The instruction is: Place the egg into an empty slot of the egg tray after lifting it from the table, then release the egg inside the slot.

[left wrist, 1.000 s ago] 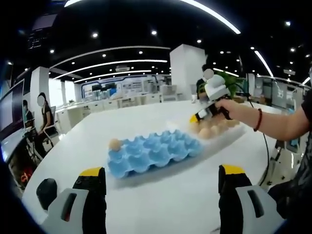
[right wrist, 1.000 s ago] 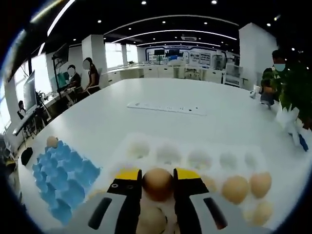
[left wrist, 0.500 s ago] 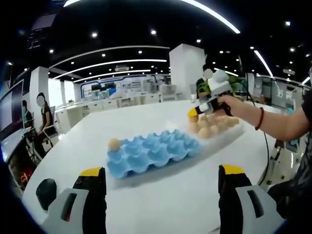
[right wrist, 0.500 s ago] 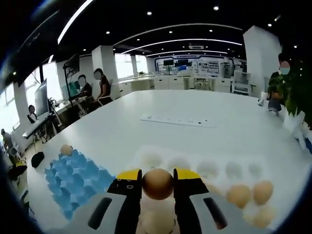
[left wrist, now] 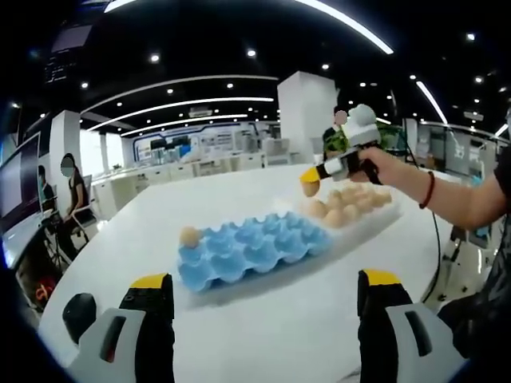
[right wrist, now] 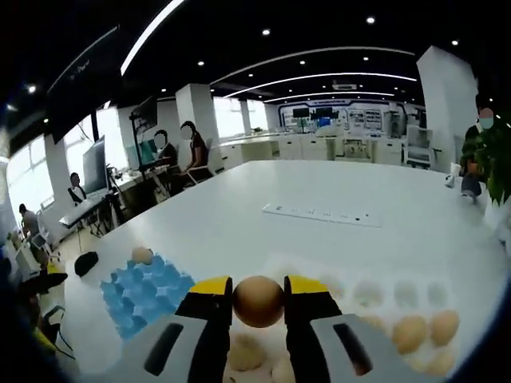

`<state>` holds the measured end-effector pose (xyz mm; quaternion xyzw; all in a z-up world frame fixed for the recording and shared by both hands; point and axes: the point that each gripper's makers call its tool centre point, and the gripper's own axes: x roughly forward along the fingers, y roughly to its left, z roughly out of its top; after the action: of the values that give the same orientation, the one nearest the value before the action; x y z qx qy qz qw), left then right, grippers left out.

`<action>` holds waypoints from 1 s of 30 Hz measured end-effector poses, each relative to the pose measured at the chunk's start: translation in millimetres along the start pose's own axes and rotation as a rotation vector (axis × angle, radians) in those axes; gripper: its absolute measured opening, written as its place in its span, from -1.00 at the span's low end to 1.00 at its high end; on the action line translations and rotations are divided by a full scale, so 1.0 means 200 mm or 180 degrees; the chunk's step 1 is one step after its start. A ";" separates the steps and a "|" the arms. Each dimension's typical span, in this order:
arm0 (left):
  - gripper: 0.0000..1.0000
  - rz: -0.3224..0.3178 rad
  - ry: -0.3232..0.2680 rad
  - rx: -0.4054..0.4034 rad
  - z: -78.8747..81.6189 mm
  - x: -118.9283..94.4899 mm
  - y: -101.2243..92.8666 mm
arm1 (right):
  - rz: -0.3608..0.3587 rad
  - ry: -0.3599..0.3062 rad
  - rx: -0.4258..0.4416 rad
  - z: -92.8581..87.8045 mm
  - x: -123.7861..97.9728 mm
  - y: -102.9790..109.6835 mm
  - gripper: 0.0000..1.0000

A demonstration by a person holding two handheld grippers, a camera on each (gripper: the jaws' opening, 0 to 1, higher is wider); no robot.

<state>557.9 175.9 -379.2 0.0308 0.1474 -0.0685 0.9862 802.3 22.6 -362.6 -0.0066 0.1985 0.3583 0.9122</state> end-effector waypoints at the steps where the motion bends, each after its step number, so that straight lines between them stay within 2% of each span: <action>1: 0.94 0.0002 0.0002 0.0000 0.00 0.00 0.00 | 0.0016 -0.0002 0.0005 0.00 0.00 0.01 -0.48; 9: 0.94 0.0023 0.0005 -0.0003 -0.01 -0.02 0.01 | 0.0242 -0.0054 -0.0080 0.05 0.01 0.12 -0.48; 15: 0.94 0.0043 0.0011 -0.0004 -0.02 -0.03 0.02 | 0.0353 -0.0089 -0.0183 0.04 0.02 0.22 -0.48; 24: 0.94 0.0070 0.0032 -0.0002 -0.03 -0.05 0.03 | 0.0494 -0.0120 -0.0316 0.04 0.06 0.33 -0.48; 30: 0.94 0.0084 0.0013 -0.0008 -0.02 -0.06 0.04 | 0.0556 -0.0116 -0.0310 0.04 0.09 0.38 -0.48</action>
<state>546.4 185.6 -379.8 0.0316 0.1491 -0.0552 0.9868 766.9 90.6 -352.6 -0.0271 0.1640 0.4458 0.8796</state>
